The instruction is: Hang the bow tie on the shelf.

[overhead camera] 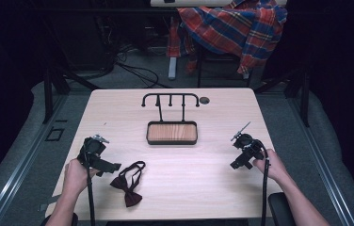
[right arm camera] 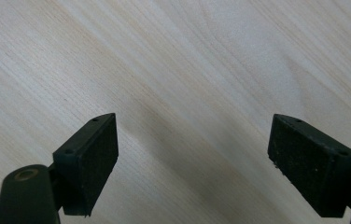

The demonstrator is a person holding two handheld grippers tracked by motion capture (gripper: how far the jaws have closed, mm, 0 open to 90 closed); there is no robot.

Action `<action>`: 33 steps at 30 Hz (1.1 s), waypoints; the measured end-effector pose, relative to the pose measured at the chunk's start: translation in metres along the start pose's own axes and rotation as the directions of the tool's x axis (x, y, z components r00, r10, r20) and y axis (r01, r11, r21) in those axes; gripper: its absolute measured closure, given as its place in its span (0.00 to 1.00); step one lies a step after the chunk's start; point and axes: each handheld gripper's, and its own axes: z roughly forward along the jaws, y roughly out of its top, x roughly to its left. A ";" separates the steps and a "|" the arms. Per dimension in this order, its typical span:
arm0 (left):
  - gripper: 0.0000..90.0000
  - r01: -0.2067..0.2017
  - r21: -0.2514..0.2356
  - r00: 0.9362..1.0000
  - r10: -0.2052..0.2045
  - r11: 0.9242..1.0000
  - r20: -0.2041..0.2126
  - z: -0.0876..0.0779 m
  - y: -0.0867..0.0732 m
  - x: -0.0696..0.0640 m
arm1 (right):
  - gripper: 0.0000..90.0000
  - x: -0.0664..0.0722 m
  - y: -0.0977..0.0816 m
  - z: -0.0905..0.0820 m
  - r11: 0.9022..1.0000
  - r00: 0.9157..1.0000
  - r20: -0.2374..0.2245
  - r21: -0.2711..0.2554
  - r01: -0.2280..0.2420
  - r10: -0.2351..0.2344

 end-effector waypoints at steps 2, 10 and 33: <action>0.00 0.001 -0.002 1.000 -0.001 1.000 -0.008 0.000 0.000 0.000 | 0.18 0.000 0.000 -0.001 1.000 1.000 0.003 -0.001 -0.005 0.005; 0.00 0.000 0.013 1.000 0.000 1.000 -0.030 0.001 0.004 -0.001 | 0.18 0.001 0.000 0.001 1.000 1.000 0.002 -0.016 -0.022 0.022; 0.00 0.006 0.024 0.998 -0.005 1.000 -0.056 0.002 0.013 -0.010 | 0.18 0.004 -0.001 0.005 0.997 0.999 -0.012 -0.053 -0.049 0.049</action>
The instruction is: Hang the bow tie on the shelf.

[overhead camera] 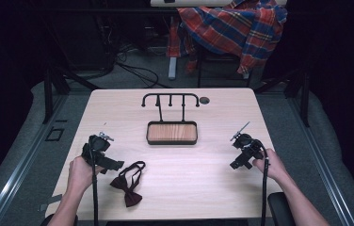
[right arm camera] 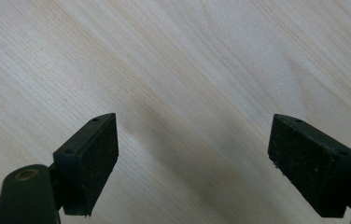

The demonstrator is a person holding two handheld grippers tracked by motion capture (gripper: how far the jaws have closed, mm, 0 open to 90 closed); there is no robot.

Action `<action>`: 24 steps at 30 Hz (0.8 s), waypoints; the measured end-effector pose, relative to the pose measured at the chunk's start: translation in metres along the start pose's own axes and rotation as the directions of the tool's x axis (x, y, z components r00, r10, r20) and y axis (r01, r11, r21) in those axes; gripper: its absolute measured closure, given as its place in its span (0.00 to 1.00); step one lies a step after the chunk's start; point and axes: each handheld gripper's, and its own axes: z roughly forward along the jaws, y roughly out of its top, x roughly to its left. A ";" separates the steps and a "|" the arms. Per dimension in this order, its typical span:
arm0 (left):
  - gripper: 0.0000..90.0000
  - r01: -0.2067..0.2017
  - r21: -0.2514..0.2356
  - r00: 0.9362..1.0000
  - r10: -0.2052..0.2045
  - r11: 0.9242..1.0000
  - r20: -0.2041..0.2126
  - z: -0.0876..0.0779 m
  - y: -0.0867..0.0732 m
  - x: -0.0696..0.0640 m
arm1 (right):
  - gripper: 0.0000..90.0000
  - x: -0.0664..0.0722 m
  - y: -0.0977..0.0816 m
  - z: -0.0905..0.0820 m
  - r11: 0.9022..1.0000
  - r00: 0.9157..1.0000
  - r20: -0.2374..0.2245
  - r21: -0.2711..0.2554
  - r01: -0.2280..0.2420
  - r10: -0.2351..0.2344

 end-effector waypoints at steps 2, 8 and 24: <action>0.00 0.005 0.013 1.000 -0.006 1.000 0.011 0.004 0.004 -0.003 | 0.18 -0.002 0.002 -0.004 0.998 0.999 0.006 0.055 0.044 -0.044; 0.00 -0.025 0.028 0.999 0.025 0.999 0.028 0.011 0.011 -0.012 | 0.18 -0.004 0.004 -0.005 0.994 0.998 0.011 0.085 0.065 -0.066; 0.17 -0.078 0.040 0.995 0.076 0.996 0.060 0.025 0.021 -0.026 | 0.18 -0.003 0.002 -0.003 0.998 0.999 0.008 0.056 0.032 -0.032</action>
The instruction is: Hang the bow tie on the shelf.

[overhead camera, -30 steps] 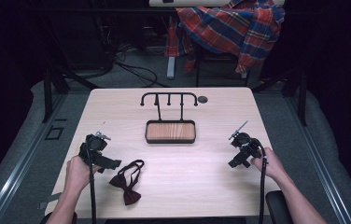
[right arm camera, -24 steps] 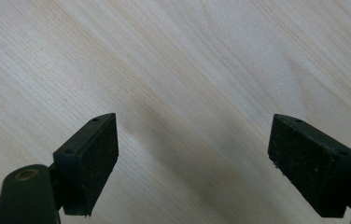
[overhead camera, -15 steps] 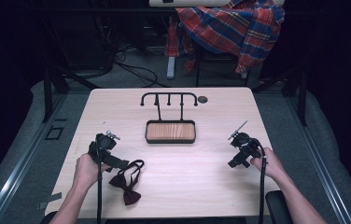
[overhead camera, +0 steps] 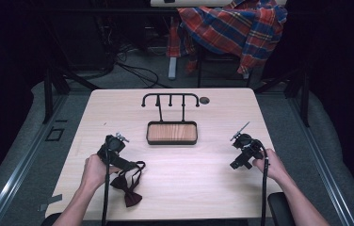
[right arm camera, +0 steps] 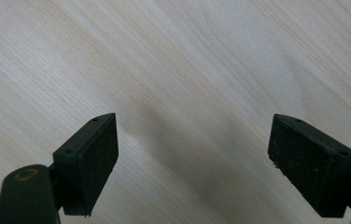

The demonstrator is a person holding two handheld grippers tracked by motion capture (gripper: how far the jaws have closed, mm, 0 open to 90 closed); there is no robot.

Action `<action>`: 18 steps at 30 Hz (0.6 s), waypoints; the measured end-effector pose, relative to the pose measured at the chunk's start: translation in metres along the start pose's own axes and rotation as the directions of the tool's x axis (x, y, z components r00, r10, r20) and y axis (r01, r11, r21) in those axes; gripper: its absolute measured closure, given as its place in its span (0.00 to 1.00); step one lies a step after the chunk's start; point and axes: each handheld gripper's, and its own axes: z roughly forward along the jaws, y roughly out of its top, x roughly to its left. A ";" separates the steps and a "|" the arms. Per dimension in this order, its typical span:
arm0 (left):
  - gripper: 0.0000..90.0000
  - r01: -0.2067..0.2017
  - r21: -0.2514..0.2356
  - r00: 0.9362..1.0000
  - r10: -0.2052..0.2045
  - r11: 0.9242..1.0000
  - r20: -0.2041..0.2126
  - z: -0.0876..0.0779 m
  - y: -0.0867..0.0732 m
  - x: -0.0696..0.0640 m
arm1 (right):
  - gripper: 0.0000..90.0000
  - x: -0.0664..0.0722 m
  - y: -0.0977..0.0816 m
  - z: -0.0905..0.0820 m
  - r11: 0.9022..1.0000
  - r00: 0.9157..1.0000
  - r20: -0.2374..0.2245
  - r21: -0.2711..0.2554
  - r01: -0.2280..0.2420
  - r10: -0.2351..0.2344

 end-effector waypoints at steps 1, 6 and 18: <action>0.19 -0.001 0.001 1.000 0.001 1.000 0.000 0.001 0.000 0.000 | 0.18 -0.001 0.001 -0.002 0.999 1.000 0.004 0.029 0.021 -0.021; 0.31 -0.020 0.009 1.000 0.020 1.000 0.012 0.004 0.001 -0.003 | 0.18 -0.001 0.001 -0.001 1.000 1.000 0.001 0.017 0.013 -0.013; 0.58 -0.059 0.069 0.998 0.057 0.996 0.029 0.015 0.004 -0.010 | 0.18 -0.001 0.001 -0.001 1.000 1.000 -0.005 0.017 0.005 -0.005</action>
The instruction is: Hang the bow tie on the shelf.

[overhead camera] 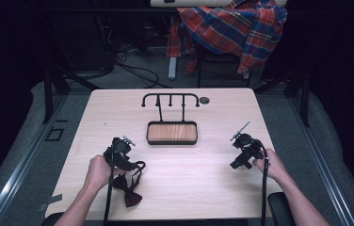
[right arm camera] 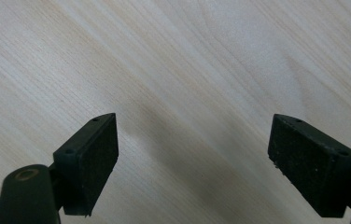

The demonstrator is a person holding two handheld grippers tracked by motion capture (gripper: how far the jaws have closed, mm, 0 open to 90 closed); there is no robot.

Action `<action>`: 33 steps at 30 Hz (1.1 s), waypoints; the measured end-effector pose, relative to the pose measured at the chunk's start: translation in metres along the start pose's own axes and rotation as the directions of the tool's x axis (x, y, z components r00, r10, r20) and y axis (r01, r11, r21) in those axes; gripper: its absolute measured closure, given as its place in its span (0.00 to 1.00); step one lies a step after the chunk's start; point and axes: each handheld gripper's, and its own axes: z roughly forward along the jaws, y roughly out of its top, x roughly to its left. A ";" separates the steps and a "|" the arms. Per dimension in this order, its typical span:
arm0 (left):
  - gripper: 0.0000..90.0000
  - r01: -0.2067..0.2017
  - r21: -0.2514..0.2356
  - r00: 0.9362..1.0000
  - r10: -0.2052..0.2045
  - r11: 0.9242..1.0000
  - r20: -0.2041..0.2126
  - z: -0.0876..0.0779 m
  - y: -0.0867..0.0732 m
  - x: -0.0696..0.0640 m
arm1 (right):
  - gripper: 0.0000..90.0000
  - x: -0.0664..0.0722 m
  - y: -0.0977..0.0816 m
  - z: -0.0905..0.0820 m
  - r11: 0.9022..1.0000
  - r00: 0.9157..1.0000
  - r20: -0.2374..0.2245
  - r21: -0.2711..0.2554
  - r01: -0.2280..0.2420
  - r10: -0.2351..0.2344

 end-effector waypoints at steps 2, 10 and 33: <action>0.61 -0.011 0.015 1.000 0.011 1.000 -0.003 0.001 0.001 -0.001 | 0.18 0.000 0.000 0.000 1.000 1.000 0.004 -0.004 0.007 -0.007; 0.76 -0.042 0.056 0.999 0.042 0.998 0.000 0.008 0.001 -0.005 | 0.18 0.000 0.000 0.000 1.000 1.000 -0.003 -0.007 -0.004 0.004; 0.94 -0.103 0.127 0.994 0.105 0.987 -0.006 0.015 0.001 -0.014 | 0.18 0.000 0.000 -0.001 1.000 1.000 0.005 0.008 0.013 -0.013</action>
